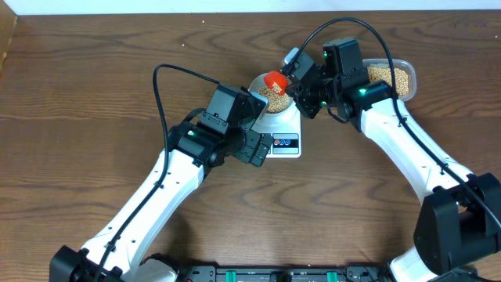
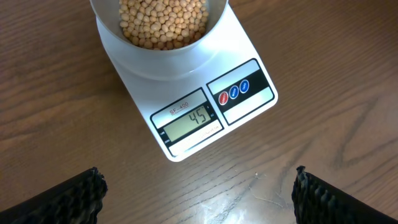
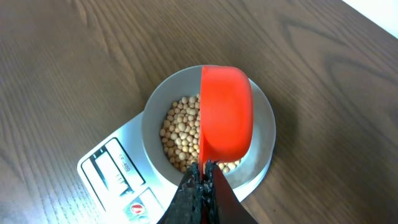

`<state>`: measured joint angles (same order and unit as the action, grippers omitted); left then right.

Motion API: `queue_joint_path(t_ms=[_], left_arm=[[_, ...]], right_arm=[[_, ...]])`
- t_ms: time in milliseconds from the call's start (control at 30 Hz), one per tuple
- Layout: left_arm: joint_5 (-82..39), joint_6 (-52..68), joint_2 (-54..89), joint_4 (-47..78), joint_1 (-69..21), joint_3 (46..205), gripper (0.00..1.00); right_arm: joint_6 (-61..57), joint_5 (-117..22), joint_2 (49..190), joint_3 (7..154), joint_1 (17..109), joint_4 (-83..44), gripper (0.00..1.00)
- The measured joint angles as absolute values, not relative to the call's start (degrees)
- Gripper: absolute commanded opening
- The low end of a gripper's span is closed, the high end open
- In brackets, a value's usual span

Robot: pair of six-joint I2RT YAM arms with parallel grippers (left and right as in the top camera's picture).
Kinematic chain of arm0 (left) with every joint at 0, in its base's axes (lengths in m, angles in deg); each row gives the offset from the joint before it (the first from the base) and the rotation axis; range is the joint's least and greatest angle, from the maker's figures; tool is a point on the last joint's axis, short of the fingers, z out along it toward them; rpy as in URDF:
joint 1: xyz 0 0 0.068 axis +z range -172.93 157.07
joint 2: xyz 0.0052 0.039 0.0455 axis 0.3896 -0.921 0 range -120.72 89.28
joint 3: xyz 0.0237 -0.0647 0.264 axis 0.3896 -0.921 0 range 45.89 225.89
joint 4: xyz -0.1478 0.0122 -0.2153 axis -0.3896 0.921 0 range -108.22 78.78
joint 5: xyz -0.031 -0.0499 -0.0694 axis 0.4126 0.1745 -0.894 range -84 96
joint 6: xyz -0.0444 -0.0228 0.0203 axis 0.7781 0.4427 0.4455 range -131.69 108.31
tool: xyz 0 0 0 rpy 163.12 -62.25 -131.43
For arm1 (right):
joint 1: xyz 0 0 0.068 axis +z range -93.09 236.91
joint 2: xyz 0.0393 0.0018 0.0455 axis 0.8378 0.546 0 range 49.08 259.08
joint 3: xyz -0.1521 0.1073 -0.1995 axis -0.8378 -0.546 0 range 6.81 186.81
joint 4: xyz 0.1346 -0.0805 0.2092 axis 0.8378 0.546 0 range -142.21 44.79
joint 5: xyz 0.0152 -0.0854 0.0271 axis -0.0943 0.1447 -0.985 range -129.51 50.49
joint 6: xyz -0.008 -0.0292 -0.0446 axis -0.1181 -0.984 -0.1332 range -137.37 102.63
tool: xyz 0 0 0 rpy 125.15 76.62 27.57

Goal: Scoop item into bowl and weigh 50g on scale
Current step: 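Keep tilting the red scoop over the bowl, adding soybeans gradually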

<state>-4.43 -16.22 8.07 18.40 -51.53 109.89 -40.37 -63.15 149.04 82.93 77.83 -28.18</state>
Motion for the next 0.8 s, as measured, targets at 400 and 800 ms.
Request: queue_joint_path(t_ms=[400,800], left_arm=[[-4.4,-16.2,8.1,18.4,-51.5,109.9,0.98],[-4.4,-16.2,8.1,18.4,-51.5,109.9,0.98]], right_arm=[[-43.2,-63.1,149.0,82.9,77.8,-28.5,0.01],[-44.9,-63.1,149.0,82.9,77.8,-28.7,0.01]])
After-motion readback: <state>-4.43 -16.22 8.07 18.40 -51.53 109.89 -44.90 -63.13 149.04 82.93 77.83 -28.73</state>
